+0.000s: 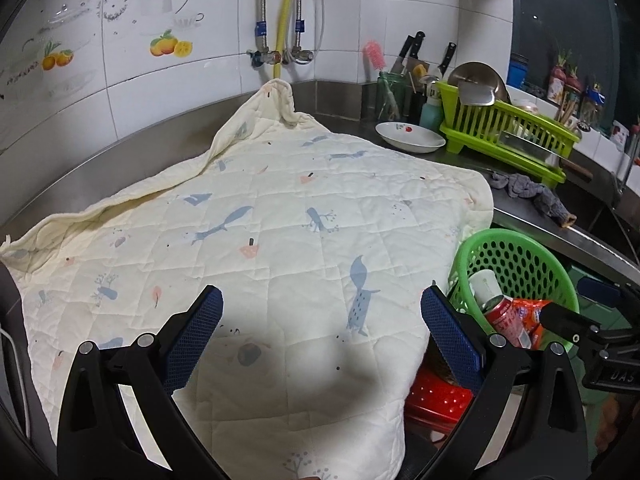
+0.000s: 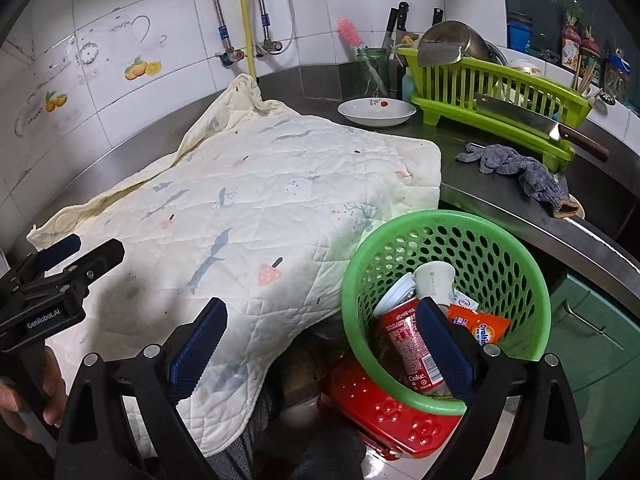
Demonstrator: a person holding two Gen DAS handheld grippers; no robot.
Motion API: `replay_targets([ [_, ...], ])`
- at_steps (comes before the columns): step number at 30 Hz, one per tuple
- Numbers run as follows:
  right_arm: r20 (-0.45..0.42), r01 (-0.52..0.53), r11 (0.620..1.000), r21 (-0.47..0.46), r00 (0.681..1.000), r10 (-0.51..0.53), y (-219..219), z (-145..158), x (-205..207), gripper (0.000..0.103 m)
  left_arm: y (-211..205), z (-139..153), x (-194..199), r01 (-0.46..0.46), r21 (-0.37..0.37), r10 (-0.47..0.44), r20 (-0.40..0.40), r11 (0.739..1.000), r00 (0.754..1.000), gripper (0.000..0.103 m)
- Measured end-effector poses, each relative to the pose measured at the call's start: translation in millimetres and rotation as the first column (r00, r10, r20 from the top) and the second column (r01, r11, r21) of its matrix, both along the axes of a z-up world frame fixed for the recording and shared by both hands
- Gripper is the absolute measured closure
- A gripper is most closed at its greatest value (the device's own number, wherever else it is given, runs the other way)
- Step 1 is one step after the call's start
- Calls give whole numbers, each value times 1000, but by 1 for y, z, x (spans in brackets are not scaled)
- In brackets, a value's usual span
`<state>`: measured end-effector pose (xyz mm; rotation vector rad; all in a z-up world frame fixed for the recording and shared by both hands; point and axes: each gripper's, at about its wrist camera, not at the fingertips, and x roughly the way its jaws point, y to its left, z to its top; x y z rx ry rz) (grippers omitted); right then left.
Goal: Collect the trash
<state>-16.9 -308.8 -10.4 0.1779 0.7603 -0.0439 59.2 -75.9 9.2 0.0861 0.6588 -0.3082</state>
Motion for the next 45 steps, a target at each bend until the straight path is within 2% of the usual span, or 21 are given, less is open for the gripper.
replay_targets([
  [11,14,6,1000,4,1000,-6,-3,1,-2,11,-1,-2,-2,-11,7,11,7,1000,1000,5],
  [27,65,20,1000,-15,998,-19,-1,6,-1,11,1,3,-5,-61,8,61,59,998,996,5],
  [45,59,13,1000,-6,998,-13,0,-1,2,11,-6,2,-8,-58,15,57,56,998,997,5],
])
